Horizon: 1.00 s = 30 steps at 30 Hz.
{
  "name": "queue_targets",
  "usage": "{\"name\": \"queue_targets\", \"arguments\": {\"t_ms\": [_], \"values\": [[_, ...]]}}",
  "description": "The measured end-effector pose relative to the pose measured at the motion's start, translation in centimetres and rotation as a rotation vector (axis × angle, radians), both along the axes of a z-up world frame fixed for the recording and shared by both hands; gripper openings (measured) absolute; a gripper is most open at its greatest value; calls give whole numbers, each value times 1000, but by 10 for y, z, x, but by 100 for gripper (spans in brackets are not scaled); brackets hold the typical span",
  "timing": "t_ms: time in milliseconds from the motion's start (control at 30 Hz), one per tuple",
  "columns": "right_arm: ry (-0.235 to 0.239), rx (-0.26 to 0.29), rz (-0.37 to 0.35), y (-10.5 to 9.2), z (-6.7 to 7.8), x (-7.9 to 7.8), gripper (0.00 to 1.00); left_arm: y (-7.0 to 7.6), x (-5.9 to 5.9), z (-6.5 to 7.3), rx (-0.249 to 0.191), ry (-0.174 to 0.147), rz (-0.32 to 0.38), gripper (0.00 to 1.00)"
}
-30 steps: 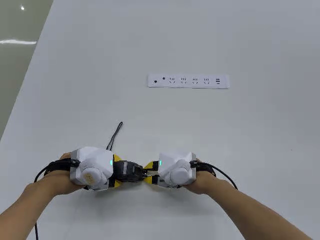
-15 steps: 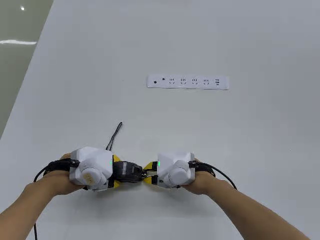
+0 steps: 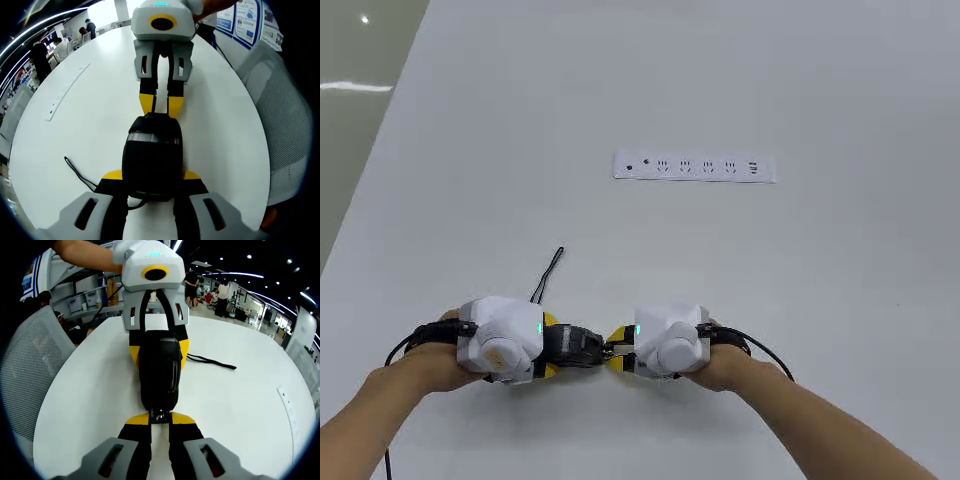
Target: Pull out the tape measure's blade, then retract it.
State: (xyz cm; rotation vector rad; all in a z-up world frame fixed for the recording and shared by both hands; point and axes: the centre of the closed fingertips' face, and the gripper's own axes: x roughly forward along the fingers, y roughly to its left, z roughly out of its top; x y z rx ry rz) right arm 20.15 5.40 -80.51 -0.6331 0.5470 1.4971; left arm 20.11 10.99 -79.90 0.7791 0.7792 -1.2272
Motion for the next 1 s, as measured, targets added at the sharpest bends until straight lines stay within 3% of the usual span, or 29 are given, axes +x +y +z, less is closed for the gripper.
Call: {"name": "queue_targets", "arguments": {"t_ms": [1000], "values": [[-20,-19,26,-11,-4,2,11,0,0,0,-2,-1,-1,29]]}}
